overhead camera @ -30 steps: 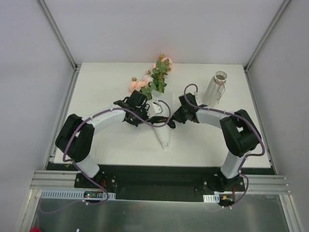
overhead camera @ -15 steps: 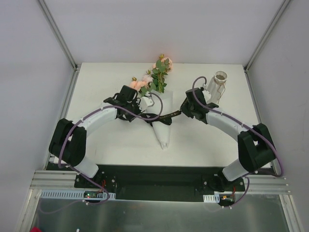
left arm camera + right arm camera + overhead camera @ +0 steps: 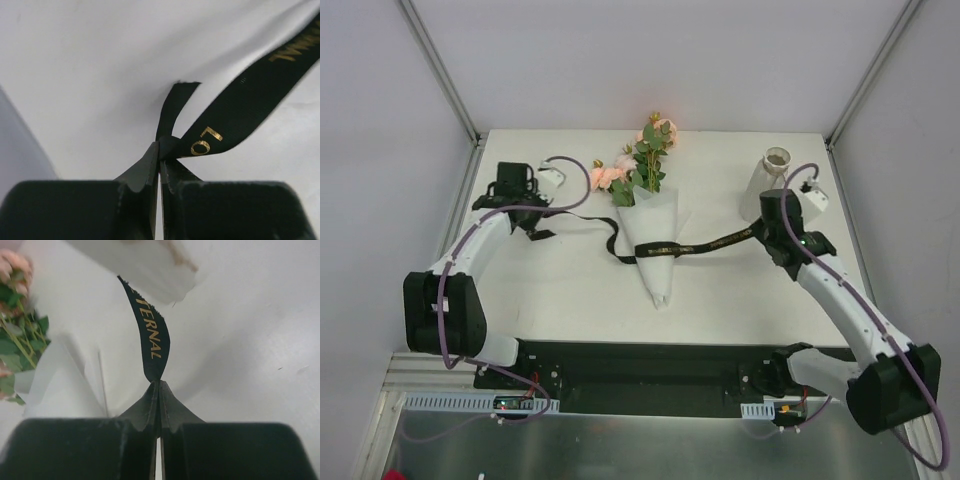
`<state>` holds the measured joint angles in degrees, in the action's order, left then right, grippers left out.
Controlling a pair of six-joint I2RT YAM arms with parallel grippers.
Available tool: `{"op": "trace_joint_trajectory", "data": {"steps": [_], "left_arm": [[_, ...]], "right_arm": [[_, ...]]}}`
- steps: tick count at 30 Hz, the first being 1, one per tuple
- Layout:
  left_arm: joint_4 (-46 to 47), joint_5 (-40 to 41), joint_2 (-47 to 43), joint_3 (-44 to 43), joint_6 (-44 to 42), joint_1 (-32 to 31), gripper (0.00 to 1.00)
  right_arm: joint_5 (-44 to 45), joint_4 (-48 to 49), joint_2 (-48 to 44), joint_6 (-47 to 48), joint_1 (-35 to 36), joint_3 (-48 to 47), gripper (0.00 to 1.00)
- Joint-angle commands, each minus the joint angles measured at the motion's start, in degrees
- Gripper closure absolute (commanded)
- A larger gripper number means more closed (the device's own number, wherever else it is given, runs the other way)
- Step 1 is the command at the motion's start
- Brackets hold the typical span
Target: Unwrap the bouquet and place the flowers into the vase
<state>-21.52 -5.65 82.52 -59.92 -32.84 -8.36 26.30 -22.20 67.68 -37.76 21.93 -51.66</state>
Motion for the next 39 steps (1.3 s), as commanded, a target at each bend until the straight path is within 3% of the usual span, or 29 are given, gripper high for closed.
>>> {"op": "trace_joint_trajectory", "data": {"steps": [1,4,5,6,8,9,10,13,18,21,26,29,39], "left_arm": [[-1.33,6.7,-2.89,-0.46,3.04,11.59,1.0],[-0.89,6.18,-4.64,0.68,2.78,15.3,0.99],[-0.81,5.74,-5.87,1.81,2.69,15.48,0.89],[-0.89,5.74,-6.58,2.43,2.61,15.48,0.48],[-1.24,1.88,-8.5,3.84,3.04,15.48,0.12],[-1.68,1.35,-9.13,4.19,3.31,15.48,0.01],[-2.12,-0.66,-9.83,4.46,3.48,15.48,0.01],[-4.22,-3.48,-11.85,5.43,3.4,15.48,0.01],[-5.9,-8.67,-14.32,7.97,1.64,15.39,0.01],[-5.9,-8.59,-14.06,9.91,1.02,15.39,0.01],[-5.9,-7.1,-12.47,12.28,1.29,15.48,0.01],[-5.9,-7.44,-13.17,13.68,0.85,15.39,0.01],[-5.02,-7.62,-13.79,14.48,1.81,15.48,0.01]], "right_arm": [[9.99,-6.89,-10.26,5.58,-6.01,0.77,0.98],[9.12,-7.68,-11.78,8.22,-10.85,0.77,0.9],[9.03,-8.21,-11.69,8.84,-11.47,-0.19,0.86],[8.85,-8.21,-11.52,9.89,-11.3,-0.54,0.84],[6.31,-7.17,-10.55,13.92,-10.34,-1.25,0.6],[6.22,-7.07,-10.38,15.16,-8.94,-1.95,0.53],[7.43,-6.72,-10.38,18.91,-7.01,-2.13,0.35],[11.03,-6.19,-9.85,24.81,3.44,-3.71,0.17],[11.49,-6.63,-8.45,37.39,23.04,-4.94,0.09],[7.27,-5.32,-6.34,46.77,35.16,-4.24,0.07],[8.4,-6.9,4.46,53.92,50.45,-5.73,0.07],[9.64,-4.97,9.48,56.47,53.91,-6.08,0.07],[12.54,3.21,21.87,62.45,54.18,-7.58,0.07]]}}
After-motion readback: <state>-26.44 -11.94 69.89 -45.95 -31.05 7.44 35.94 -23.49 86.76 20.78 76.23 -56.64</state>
